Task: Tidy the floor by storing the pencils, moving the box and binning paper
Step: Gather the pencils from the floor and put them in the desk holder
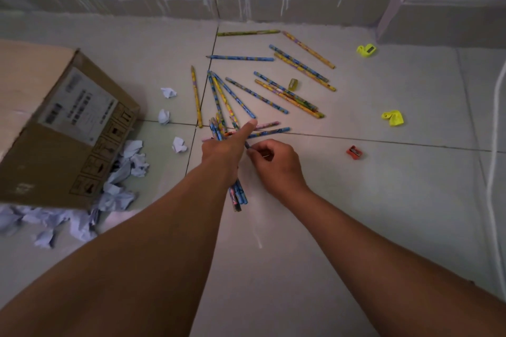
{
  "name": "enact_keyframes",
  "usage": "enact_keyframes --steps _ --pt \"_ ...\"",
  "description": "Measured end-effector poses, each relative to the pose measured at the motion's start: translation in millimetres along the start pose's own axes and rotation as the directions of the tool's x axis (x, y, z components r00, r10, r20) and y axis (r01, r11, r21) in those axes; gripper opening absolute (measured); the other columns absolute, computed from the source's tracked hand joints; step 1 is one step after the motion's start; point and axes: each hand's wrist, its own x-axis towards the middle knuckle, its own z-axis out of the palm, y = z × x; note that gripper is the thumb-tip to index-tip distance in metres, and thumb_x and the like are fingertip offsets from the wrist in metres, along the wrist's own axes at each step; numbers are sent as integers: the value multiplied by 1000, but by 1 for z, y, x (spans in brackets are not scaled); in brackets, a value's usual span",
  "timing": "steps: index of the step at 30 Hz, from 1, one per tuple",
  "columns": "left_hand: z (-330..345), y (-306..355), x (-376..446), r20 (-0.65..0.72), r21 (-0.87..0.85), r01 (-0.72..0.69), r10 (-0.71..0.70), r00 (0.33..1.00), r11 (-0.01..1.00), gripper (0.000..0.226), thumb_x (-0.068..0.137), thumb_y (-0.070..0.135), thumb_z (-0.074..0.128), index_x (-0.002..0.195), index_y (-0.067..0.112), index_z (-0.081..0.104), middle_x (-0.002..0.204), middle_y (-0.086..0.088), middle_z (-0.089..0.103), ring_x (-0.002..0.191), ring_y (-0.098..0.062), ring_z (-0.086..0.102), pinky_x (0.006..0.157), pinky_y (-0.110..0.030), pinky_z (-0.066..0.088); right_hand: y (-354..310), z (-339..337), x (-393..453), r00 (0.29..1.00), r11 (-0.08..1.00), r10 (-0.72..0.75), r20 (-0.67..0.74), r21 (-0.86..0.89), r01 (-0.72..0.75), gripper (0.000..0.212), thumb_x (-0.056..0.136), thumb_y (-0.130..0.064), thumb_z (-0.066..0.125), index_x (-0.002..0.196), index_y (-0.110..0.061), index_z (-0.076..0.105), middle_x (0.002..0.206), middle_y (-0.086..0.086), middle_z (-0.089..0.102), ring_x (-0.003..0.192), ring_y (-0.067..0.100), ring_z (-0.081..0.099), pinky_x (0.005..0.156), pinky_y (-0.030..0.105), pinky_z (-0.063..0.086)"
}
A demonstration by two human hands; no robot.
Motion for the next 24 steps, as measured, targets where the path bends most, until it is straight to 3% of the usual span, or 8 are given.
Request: enact_keyframes --steps 3,7,11,14,17,19,21,24 --pt "0 -1 5 37 -12 -37 37 999 999 70 63 48 89 112 7 60 76 -6 57 58 -17 50 52 -26 42 -10 7 -1 997 986 35 66 160 -45 9 89 -21 67 87 -23 75 81 -7 73 78 10 69 80 35 58" --pt "-4 -2 16 21 -42 -45 46 999 998 48 85 31 75 119 1 58 86 -11 64 67 -20 59 59 -29 51 -16 11 0 987 971 40 154 229 -75 17 89 -12 64 93 -22 77 83 -6 75 81 11 71 86 36 58" --pt "-7 -1 21 -29 -89 -56 54 998 994 44 95 43 61 112 2 58 78 -7 57 58 -18 53 50 -26 45 -13 16 8 983 954 53 175 282 -102 12 85 -20 66 88 -24 78 83 -6 76 82 13 72 86 41 59" --pt "-11 2 28 -61 -156 -41 31 998 987 52 95 50 57 117 3 61 75 -9 55 50 -19 48 48 -24 42 -5 15 23 999 996 -10 38 85 7 13 84 -27 63 84 -23 76 81 -7 74 80 10 68 80 36 57" --pt "-14 0 34 -121 -201 -20 -4 993 979 59 91 57 59 118 5 60 91 -13 66 70 -26 63 71 -35 56 3 10 43 963 933 -267 -39 -260 248 15 83 -21 62 92 -24 74 90 -5 70 87 18 64 78 36 53" --pt "-14 -2 38 -105 -267 -22 -7 994 964 50 93 51 59 107 3 61 72 -13 64 55 -23 62 72 -43 61 8 9 55 920 832 -391 10 -423 358 16 80 -22 63 93 -25 73 92 -2 67 90 25 62 77 39 51" --pt "-13 -2 39 -114 -295 -18 -16 993 955 40 96 45 59 93 6 59 58 -8 55 41 -18 54 58 -37 59 11 9 67 889 745 -442 115 -505 436 17 80 -25 65 95 -25 73 93 -2 67 91 27 61 76 40 48" --pt "-14 -6 40 -238 -212 -49 -3 971 976 40 90 50 63 82 14 50 67 -14 57 52 -27 56 51 -32 50 15 9 74 855 662 -467 224 -552 506 15 79 -25 69 93 -24 73 92 -2 67 90 27 61 74 39 42"
